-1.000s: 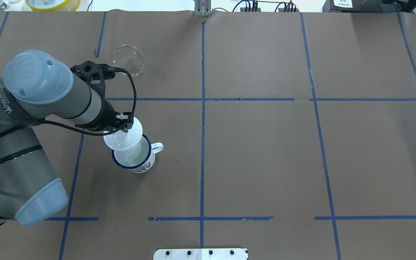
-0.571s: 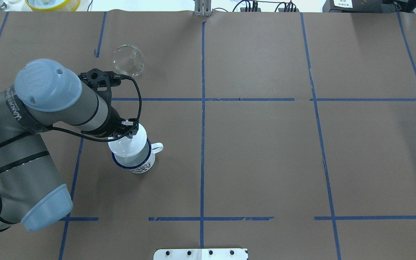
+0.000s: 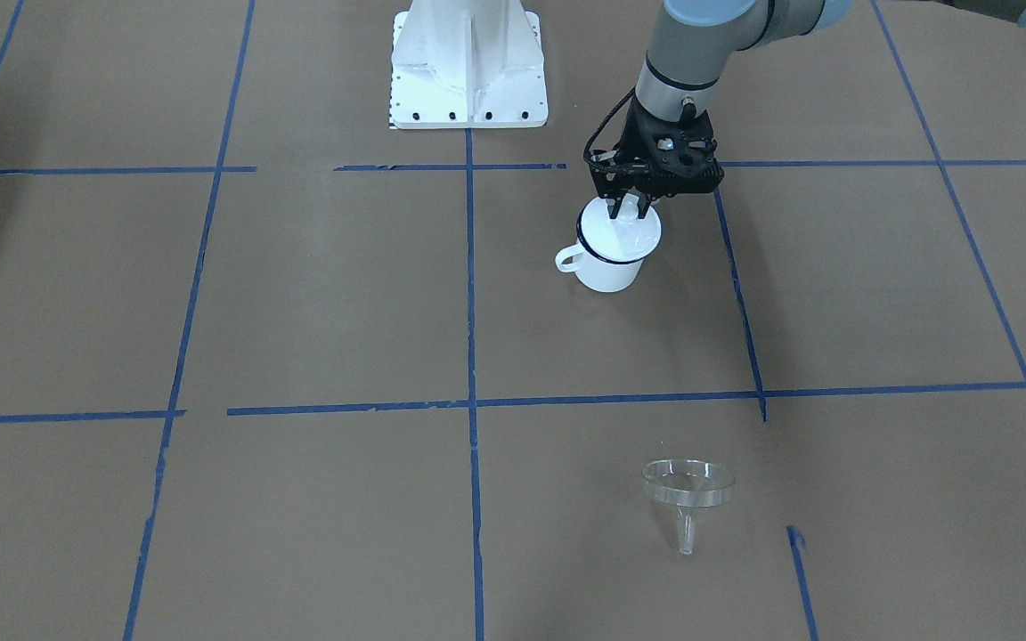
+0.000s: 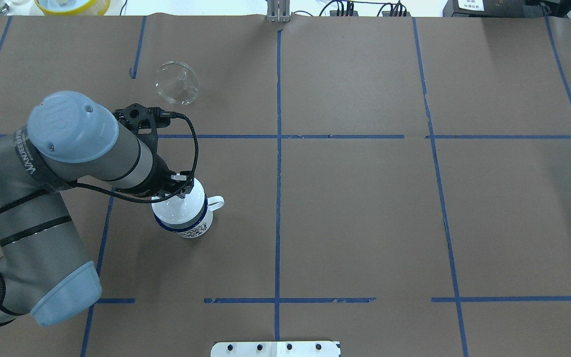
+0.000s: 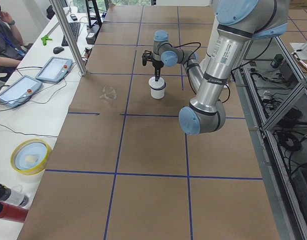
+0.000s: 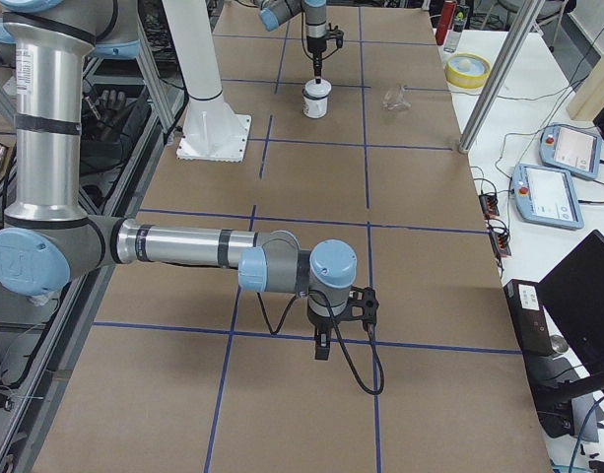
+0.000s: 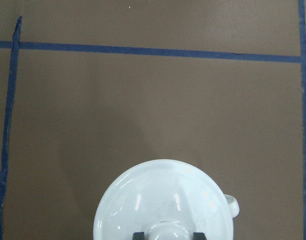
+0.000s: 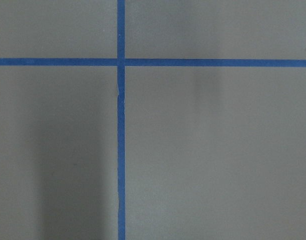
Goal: Remove funnel from cup
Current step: 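Lower the lid onto the mug's rim with the left gripper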
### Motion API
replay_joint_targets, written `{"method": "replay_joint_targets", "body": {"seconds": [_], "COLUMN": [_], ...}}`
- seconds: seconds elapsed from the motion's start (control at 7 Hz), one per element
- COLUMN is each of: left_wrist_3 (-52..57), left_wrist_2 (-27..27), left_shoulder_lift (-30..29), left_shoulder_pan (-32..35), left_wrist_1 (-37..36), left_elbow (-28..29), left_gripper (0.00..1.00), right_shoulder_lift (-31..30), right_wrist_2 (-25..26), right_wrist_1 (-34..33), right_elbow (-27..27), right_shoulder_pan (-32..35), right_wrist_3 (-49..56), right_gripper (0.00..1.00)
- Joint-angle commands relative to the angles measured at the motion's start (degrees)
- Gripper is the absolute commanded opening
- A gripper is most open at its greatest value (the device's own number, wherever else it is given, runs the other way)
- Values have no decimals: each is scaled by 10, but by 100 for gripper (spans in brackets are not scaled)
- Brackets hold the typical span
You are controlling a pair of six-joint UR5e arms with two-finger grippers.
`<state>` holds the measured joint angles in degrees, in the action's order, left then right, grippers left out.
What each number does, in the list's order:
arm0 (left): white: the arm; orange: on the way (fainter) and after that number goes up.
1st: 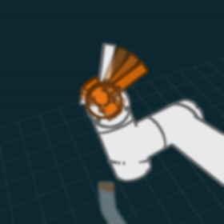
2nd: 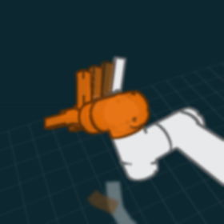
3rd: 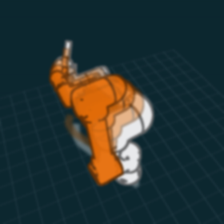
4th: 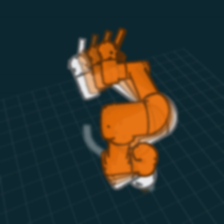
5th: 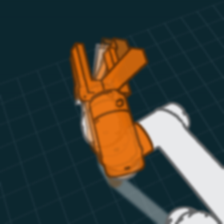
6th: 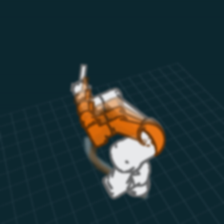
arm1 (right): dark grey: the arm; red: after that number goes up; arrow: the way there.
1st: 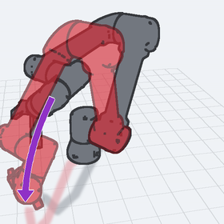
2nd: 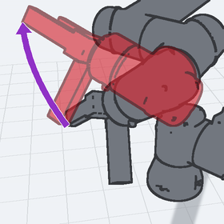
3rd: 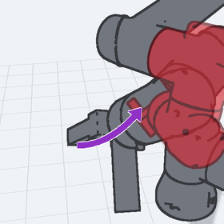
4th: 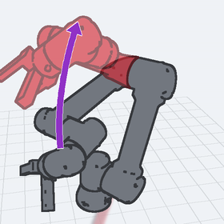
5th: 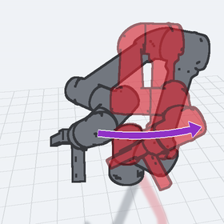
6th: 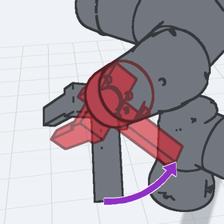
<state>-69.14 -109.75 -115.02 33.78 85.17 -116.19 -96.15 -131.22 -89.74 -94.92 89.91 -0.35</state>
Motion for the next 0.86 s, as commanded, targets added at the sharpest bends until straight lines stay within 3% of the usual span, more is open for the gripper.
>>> {"method": "replay_joint_targets", "body": {"seconds": [0.0,0.71], "left_wrist_3": [0,1], "left_wrist_2": [1,2], "left_shoulder_lift": [1,2], "left_shoulder_pan": [-1,-15], "left_wrist_1": [0,1], "left_elbow": [1,3], "left_gripper": [0,0], "right_shoulder_lift": [0,0], "right_wrist_2": [0,0], "right_wrist_1": [0,0], "right_elbow": [0,0], "right_shoulder_pan": [0,0], "right_wrist_3": [0,0], "right_gripper": [100,100]}}
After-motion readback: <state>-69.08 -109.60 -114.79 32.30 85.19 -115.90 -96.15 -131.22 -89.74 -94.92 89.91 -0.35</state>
